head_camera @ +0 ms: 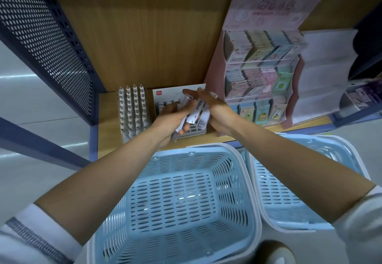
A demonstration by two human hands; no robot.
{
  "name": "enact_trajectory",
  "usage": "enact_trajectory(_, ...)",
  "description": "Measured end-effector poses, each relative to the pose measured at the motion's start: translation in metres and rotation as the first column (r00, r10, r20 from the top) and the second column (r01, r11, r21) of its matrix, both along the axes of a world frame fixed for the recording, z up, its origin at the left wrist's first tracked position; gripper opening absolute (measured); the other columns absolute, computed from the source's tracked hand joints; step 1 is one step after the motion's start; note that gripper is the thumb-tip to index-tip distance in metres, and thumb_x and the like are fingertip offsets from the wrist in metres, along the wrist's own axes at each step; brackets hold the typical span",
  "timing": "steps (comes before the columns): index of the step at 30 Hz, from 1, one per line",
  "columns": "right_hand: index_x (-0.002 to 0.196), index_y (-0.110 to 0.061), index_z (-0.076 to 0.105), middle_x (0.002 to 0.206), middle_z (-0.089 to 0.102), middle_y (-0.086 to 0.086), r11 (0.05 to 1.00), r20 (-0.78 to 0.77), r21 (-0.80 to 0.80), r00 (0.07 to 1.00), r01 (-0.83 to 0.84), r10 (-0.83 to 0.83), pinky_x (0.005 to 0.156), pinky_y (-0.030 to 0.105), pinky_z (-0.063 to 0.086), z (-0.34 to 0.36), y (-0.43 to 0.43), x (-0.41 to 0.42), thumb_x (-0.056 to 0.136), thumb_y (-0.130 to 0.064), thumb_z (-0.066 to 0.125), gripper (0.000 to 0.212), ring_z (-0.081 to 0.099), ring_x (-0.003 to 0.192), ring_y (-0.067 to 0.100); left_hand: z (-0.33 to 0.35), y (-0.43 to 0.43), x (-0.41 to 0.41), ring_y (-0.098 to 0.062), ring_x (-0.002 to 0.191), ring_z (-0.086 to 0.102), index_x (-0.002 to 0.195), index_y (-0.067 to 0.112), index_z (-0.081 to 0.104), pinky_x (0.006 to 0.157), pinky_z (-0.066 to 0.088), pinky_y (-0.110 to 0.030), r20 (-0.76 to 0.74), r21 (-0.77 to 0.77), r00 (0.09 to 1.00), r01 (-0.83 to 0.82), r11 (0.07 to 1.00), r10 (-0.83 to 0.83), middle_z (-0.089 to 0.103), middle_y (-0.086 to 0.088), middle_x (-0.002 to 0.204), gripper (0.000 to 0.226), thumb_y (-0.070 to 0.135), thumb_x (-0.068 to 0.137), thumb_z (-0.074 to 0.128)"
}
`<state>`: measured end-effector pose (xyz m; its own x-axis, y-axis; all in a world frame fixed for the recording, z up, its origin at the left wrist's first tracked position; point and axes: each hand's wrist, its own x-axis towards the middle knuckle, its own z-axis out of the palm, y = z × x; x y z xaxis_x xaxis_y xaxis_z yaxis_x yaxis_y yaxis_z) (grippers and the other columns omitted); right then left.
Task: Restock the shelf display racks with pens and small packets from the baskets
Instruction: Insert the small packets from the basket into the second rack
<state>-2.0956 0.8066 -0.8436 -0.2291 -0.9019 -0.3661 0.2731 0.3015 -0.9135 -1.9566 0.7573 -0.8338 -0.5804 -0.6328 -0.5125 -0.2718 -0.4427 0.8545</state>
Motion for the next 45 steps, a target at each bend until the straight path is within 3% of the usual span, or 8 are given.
enact_trajectory(6,0.118,-0.028,0.067,0.128,0.062,0.004,0.991,-0.085,0.018,0.988,-0.130,0.131,0.113,0.046,0.032,0.002,-0.006,0.007,0.099,-0.046,0.038,0.039,0.054,0.124,0.020,0.000,0.003,0.007,-0.009,0.045,0.043,0.095,0.019,0.071,0.054,0.033,-0.025,0.028,0.074,1.000,0.007,0.997,-0.009,0.063,-0.012,0.093,0.050,0.051,0.059,0.084)
enact_trajectory(12,0.114,-0.017,0.068,0.117,0.068,0.006,0.991,-0.090,-0.050,0.989,-0.120,0.116,0.104,0.037,0.044,-0.001,-0.010,0.016,0.100,-0.040,0.044,0.036,0.062,0.113,0.018,-0.001,-0.001,0.013,-0.008,0.040,0.042,0.090,0.017,0.066,0.038,0.030,-0.017,0.136,-0.024,0.990,-0.040,0.999,0.043,0.058,-0.008,0.068,0.032,0.042,0.076,0.079)
enact_trajectory(17,0.099,-0.010,0.071,0.085,0.058,0.013,0.996,-0.197,-0.035,0.978,-0.078,0.070,0.060,0.028,0.039,-0.007,-0.012,0.003,0.084,-0.034,0.070,0.029,0.049,0.068,0.018,-0.007,-0.007,0.022,-0.008,0.038,0.046,0.099,0.008,0.061,0.038,0.033,-0.019,0.111,-0.135,0.989,-0.083,0.987,0.098,0.059,-0.001,0.060,0.036,0.035,0.081,0.077)
enact_trajectory(23,0.097,-0.006,0.071,0.079,0.063,0.010,0.991,-0.351,-0.076,0.927,0.110,-0.130,0.056,0.022,0.043,-0.002,-0.020,-0.014,0.086,-0.016,0.070,0.015,0.051,0.058,0.009,-0.008,-0.018,0.030,-0.015,0.062,0.072,0.106,0.006,0.061,0.036,0.034,-0.018,0.108,-0.124,0.988,-0.093,0.988,0.106,0.073,-0.004,0.084,0.023,0.023,0.092,0.066)
enact_trajectory(28,0.098,-0.013,0.071,0.082,0.066,0.006,0.998,-0.590,-0.015,0.806,-0.056,0.036,0.071,0.022,0.054,-0.007,-0.026,-0.025,0.089,-0.011,0.065,0.011,0.062,0.066,0.010,-0.009,-0.039,0.041,-0.011,0.043,0.059,0.105,0.006,0.060,0.034,0.036,-0.019,0.241,-0.270,0.965,-0.032,0.962,0.099,0.072,-0.006,0.075,0.021,0.020,0.091,0.066)
enact_trajectory(34,0.103,-0.015,0.073,0.098,0.060,0.002,0.950,-0.872,0.205,0.396,-0.236,0.287,0.082,0.031,0.050,-0.028,-0.021,-0.029,0.090,-0.016,0.063,0.017,0.061,0.085,0.018,-0.017,-0.056,0.047,-0.012,0.040,0.060,0.101,-0.002,0.061,0.038,0.038,-0.025,0.310,-0.345,0.948,0.048,0.937,0.065,0.069,-0.008,0.076,0.028,0.023,0.089,0.067)
enact_trajectory(38,0.098,-0.014,0.072,0.095,0.069,0.005,0.956,-0.926,0.189,0.284,-0.222,0.249,0.078,0.032,0.051,-0.040,-0.015,-0.032,0.086,-0.012,0.067,0.013,0.060,0.078,0.014,-0.023,-0.058,0.040,-0.015,0.048,0.062,0.084,0.010,0.049,0.041,0.039,-0.025,0.347,-0.361,0.937,0.165,0.918,-0.032,0.064,-0.006,0.074,0.028,0.028,0.088,0.070)
enact_trajectory(45,0.098,-0.015,0.073,0.097,0.070,0.005,0.954,-0.932,0.265,0.217,-0.139,0.290,0.074,0.020,0.042,-0.055,-0.019,-0.033,0.085,-0.013,0.069,0.014,0.063,0.085,0.017,-0.033,-0.062,0.036,-0.021,0.056,0.067,0.103,0.007,0.054,0.044,0.040,-0.024,0.363,-0.390,0.929,0.225,0.893,-0.075,0.067,-0.016,0.096,0.032,0.029,0.087,0.071)
